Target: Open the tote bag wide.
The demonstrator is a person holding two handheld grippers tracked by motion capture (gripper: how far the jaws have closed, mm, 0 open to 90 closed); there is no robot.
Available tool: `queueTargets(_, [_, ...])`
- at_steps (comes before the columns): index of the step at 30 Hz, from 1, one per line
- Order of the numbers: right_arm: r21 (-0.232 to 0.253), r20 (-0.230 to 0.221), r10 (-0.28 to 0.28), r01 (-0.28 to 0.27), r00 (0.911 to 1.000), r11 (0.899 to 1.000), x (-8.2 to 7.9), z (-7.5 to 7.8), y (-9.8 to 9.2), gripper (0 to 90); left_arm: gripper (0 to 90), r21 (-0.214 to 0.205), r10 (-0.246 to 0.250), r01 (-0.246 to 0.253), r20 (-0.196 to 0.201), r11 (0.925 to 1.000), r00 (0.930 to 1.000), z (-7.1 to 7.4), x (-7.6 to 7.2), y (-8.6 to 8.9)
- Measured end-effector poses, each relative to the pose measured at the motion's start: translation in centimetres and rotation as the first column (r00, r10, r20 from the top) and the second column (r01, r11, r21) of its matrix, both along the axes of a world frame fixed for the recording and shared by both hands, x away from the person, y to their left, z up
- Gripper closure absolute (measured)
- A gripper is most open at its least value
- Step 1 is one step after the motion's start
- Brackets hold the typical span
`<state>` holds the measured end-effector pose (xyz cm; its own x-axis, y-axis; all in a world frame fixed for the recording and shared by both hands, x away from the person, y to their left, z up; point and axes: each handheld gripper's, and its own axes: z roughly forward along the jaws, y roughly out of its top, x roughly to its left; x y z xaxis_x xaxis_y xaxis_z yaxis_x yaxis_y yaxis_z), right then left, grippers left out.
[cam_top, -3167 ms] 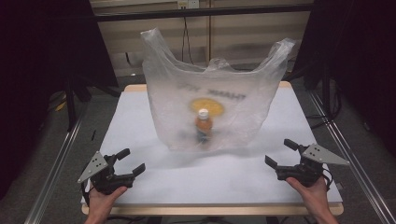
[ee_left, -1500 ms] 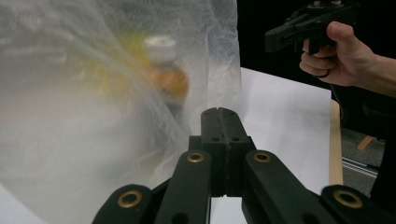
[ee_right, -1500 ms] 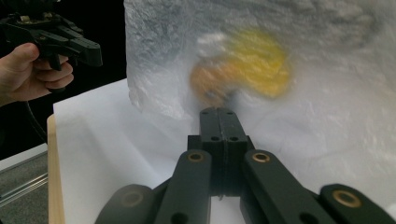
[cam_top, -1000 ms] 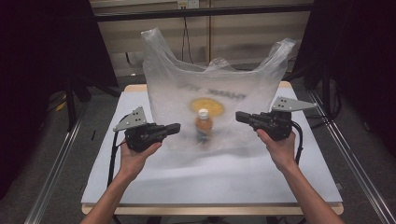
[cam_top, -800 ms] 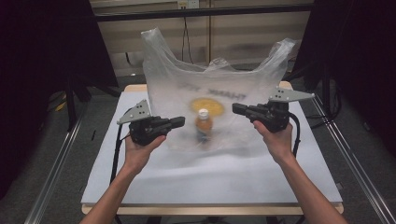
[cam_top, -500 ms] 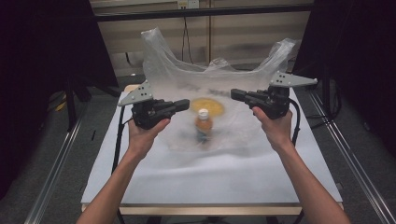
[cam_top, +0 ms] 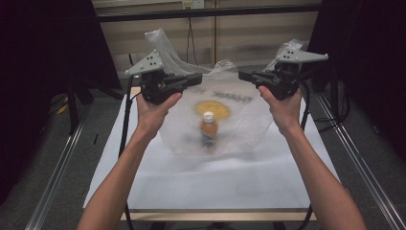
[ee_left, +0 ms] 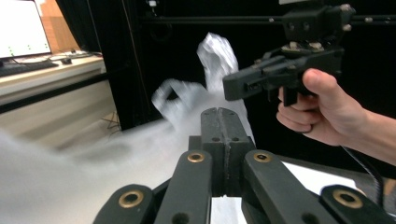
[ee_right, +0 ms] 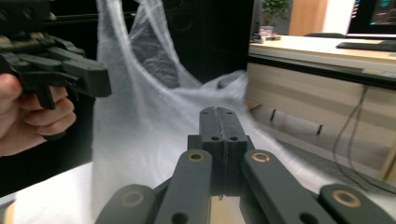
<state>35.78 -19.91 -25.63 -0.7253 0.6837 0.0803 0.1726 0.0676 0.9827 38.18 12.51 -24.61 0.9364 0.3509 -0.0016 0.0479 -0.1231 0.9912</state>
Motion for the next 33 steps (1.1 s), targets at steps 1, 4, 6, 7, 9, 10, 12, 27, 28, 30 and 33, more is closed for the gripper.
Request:
queueTargets(1, [0.0, 0.0, 0.0, 0.0, 1.0, 1.0, 0.0, 0.0, 0.0, 90.0, 90.0, 0.002, 0.002, -0.002, -0.001, 1.0, 1.0, 0.4, 0.4, -0.1])
queueTargets(4, [-0.025, -0.005, -0.03, 0.03, 0.9995, 0.999, 1.1, 1.4, 0.2, 90.0, 90.0, 0.007, 0.028, -0.028, -0.01, 0.9996, 0.9996, 1.4, 1.6, -0.3])
queueTargets(6, [-0.032, 0.002, -0.037, 0.037, 0.9993, 0.999, 1.2, 1.8, 0.2, 90.0, 90.0, 0.004, 0.042, -0.042, -0.017, 0.9991, 0.999, 1.7, 2.4, -0.5])
queueTargets(7, [-0.027, 0.003, -0.038, 0.038, 0.9993, 0.999, 1.4, 2.1, 0.2, 90.0, 90.0, -0.003, 0.048, -0.048, -0.024, 0.9988, 0.9986, 1.8, 2.7, -0.6])
queueTargets(9, [-0.036, 0.0, -0.059, 0.059, 0.9983, 0.998, 1.9, 2.6, 0.3, 90.0, 90.0, 0.022, 0.053, -0.052, -0.037, 0.9984, 0.9979, 2.1, 3.3, -1.2])
queueTargets(10, [-0.042, -0.006, -0.066, 0.066, 0.9978, 0.997, 2.2, 2.7, 0.3, 90.0, 90.0, 0.036, 0.052, -0.051, -0.036, 0.9981, 0.998, 2.2, 3.5, -1.4])
queueTargets(12, [-0.055, -0.027, -0.084, 0.082, 0.9961, 0.995, 2.8, 2.6, 0.4, 90.0, 90.0, 0.061, 0.071, -0.068, -0.035, 0.9958, 0.9969, 1.9, 3.8, -1.7])
queueTargets(27, [-0.149, -0.182, -0.056, 0.029, 0.9816, 0.988, 4.1, -4.0, 2.5, 90.0, 90.0, 0.208, 0.121, -0.105, -0.065, 0.9725, 0.9905, -1.8, 4.8, -2.0])
queueTargets(28, [-0.149, -0.182, -0.056, 0.029, 0.9816, 0.988, 4.1, -4.0, 2.5, 90.0, 90.0, 0.211, 0.115, -0.097, -0.074, 0.9726, 0.9906, -2.1, 4.8, -2.0])
queueTargets(30, [-0.159, -0.202, -0.04, 0.007, 0.9786, 0.987, 4.1, -5.3, 3.1, 90.0, 90.0, 0.207, 0.111, -0.092, -0.082, 0.9739, 0.9904, -2.7, 4.7, -1.8])
queueTargets(33, [-0.157, -0.217, -0.025, -0.009, 0.9759, 0.988, 4.0, -6.1, 3.4, 90.0, 90.0, 0.212, 0.103, -0.081, -0.095, 0.9738, 0.9901, -3.6, 4.5, -1.7])
